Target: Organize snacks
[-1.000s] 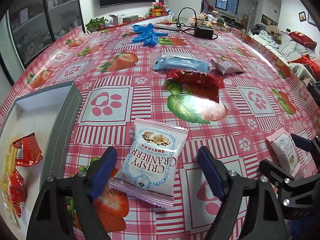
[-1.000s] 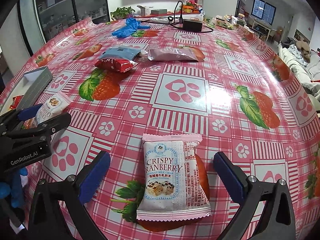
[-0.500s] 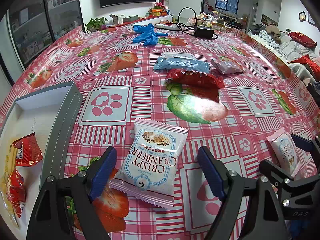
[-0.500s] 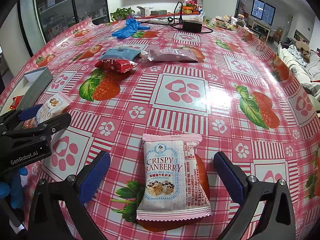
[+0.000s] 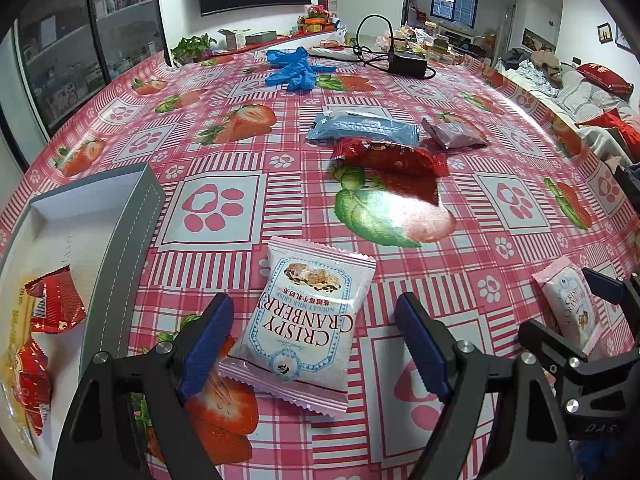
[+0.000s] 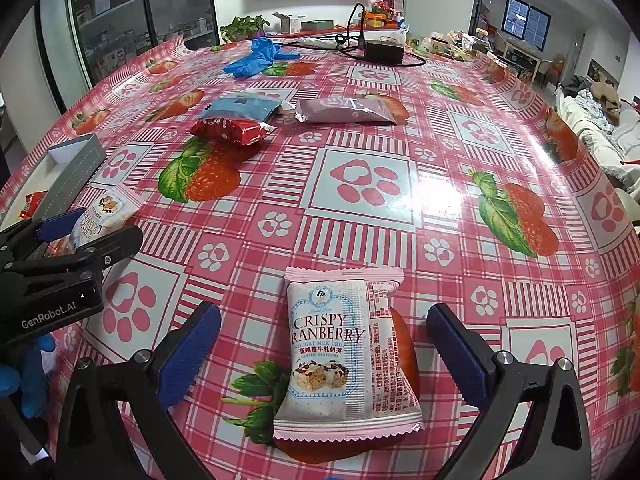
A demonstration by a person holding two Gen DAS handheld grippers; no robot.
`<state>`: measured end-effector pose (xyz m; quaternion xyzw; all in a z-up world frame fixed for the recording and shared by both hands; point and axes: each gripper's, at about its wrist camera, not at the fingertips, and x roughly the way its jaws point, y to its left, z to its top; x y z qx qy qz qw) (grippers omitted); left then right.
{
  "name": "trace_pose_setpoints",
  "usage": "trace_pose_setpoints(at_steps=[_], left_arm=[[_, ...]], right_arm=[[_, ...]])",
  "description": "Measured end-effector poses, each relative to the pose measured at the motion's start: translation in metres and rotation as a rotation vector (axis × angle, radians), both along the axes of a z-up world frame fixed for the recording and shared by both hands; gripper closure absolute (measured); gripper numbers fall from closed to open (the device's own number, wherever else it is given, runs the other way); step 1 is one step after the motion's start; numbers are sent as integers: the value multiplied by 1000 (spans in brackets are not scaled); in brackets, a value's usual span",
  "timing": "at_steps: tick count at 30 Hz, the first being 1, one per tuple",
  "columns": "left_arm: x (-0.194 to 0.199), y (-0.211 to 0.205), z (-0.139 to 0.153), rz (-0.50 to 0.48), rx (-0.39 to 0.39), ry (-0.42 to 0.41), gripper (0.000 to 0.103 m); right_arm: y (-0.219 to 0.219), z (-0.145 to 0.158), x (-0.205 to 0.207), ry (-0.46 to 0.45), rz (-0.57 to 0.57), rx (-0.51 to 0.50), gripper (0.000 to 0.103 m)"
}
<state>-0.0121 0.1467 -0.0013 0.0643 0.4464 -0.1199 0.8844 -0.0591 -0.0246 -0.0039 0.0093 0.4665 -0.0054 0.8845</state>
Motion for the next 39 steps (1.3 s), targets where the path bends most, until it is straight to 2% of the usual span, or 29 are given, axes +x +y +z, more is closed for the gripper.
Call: trace_pose_setpoints(at_steps=[31, 39], left_arm=[[0, 0, 0, -1, -2, 1, 18], [1, -3, -2, -31, -6, 16, 7]], right_arm=[[1, 0, 2, -5, -31, -8, 0], [3, -1, 2, -2, -54, -12, 0]])
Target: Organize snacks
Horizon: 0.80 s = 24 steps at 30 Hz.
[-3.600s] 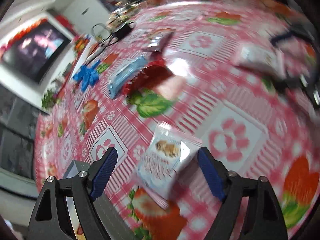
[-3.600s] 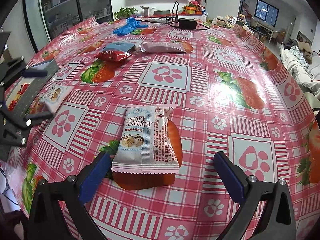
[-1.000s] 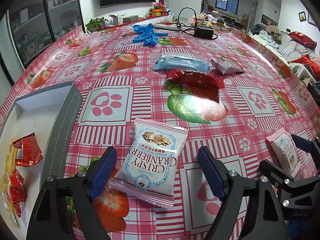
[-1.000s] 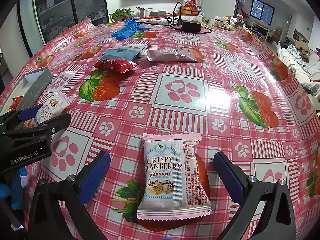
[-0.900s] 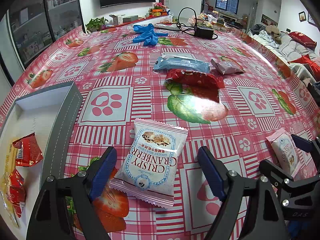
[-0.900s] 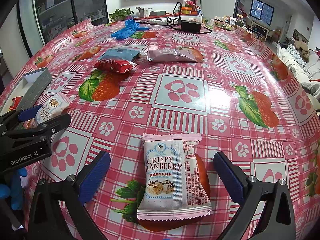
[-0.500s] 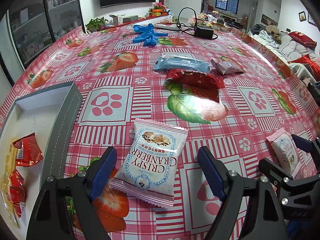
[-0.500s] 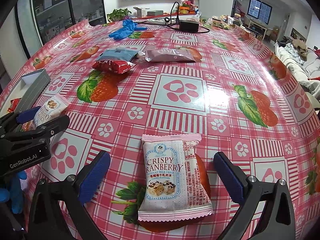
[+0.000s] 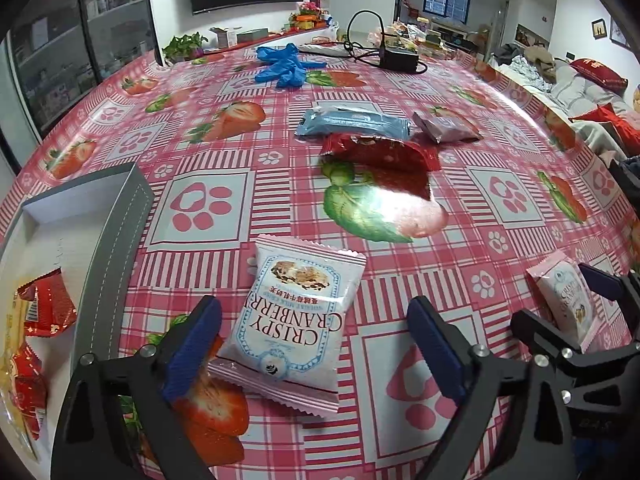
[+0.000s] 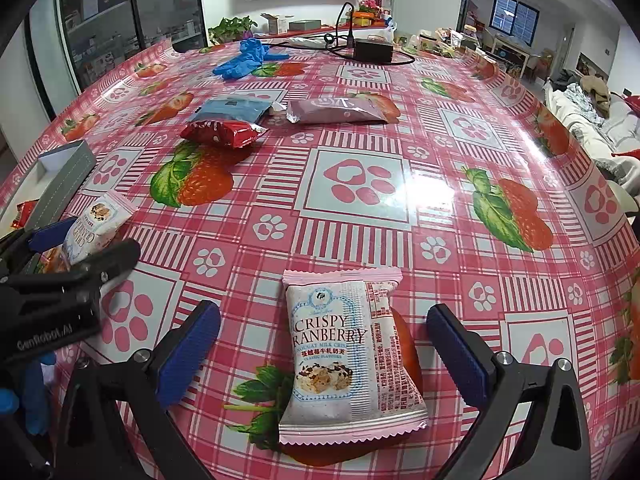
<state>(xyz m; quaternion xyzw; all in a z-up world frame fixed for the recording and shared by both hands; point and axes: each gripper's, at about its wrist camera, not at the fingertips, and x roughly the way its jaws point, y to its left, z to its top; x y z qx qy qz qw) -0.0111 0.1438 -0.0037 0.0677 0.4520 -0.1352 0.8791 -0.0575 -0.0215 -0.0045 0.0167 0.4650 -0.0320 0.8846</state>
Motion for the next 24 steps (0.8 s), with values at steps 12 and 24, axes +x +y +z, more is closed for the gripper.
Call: trace_pose_setpoints(at_steps=[12, 24], left_arm=[[2, -3, -3, -13, 7, 10, 0], [2, -3, -4, -13, 7, 10, 0]], right_arm=[[1, 0, 0, -2, -5, 0, 0], [2, 0, -1, -7, -1, 1, 0]])
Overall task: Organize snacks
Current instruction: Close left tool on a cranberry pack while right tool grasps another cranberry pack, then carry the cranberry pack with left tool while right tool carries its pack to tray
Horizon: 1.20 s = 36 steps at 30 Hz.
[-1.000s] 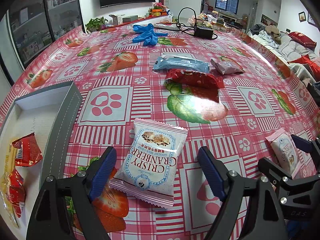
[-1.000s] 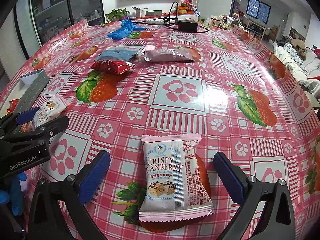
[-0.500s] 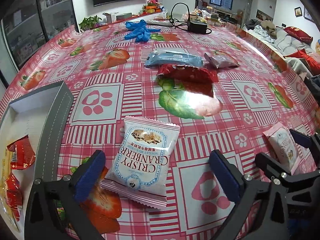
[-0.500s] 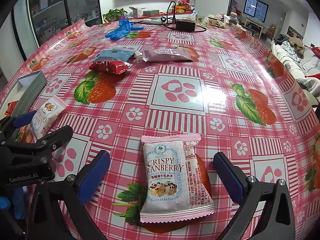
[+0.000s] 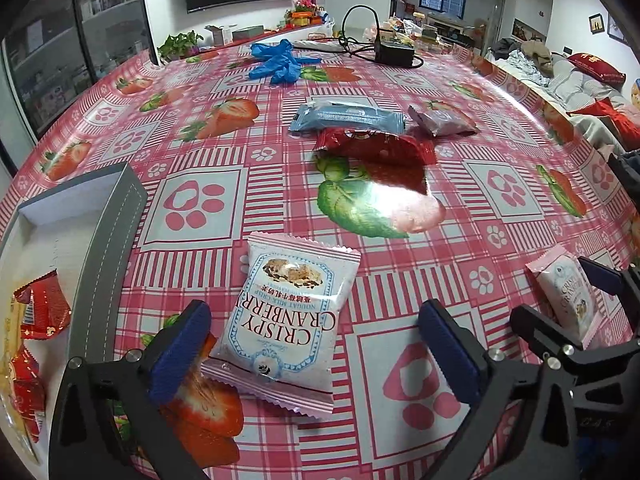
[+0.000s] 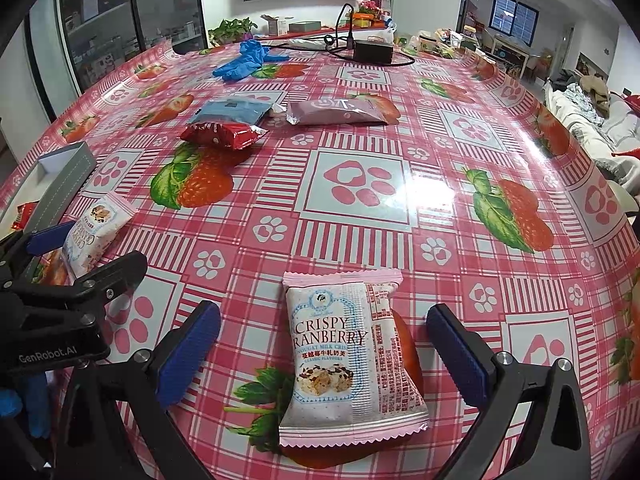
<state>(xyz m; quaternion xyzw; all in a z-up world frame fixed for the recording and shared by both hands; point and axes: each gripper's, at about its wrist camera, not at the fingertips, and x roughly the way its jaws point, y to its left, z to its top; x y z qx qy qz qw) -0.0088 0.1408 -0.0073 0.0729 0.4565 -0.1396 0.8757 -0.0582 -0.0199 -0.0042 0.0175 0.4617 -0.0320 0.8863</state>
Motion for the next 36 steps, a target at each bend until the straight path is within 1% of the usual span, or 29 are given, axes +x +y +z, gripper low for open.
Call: trace_pose_setpoints(at_steps=[5, 7, 9, 10, 11, 12, 13, 15, 17, 19, 21, 24, 27, 32, 36], left_arm=[[0, 0, 0, 0, 0, 0, 0], [0, 0, 0, 0, 0, 0, 0], [-1, 0, 1, 2, -1, 3, 4], [-3, -1, 2, 0, -3, 2, 12], [-6, -3, 4, -12, -2, 0, 28], [-8, -6, 6, -23, 0, -1, 40], [-10, -10, 9, -49, -1, 7, 53], [-13, -17, 10, -56, 23, 24, 54], [-15, -17, 11, -37, 8, 50, 55], [-20, -15, 14, -19, -13, 70, 55], [-26, -14, 19, -10, -13, 71, 55], [-37, -17, 30, -9, -2, 50, 55], [-46, -20, 41, -14, -7, 34, 55], [-56, -23, 56, -28, -8, 17, 55], [-59, -15, 64, -20, -23, 26, 55]], right_arm=[[-1, 0, 1, 5, 8, 5, 0], [-1, 0, 3, 22, 15, 6, 0], [1, 1, 5, 51, 11, 8, 0], [2, 2, 5, 67, 12, 7, 2], [3, 3, 4, 73, 22, 7, 6], [6, 6, 1, 69, 40, 5, 20], [8, 9, -1, 64, 58, 5, 38], [8, 13, -4, 62, 76, 19, 63], [1, 14, -7, 70, 72, 83, 63], [-10, 16, -12, 72, 57, 185, 63], [-19, 20, -18, 61, 42, 251, 63], [-25, 26, -26, 43, 38, 287, 63], [-30, 33, -34, 29, 36, 318, 63], [-29, 44, -43, 10, 46, 329, 63], [-24, 51, -44, 2, 54, 340, 63]])
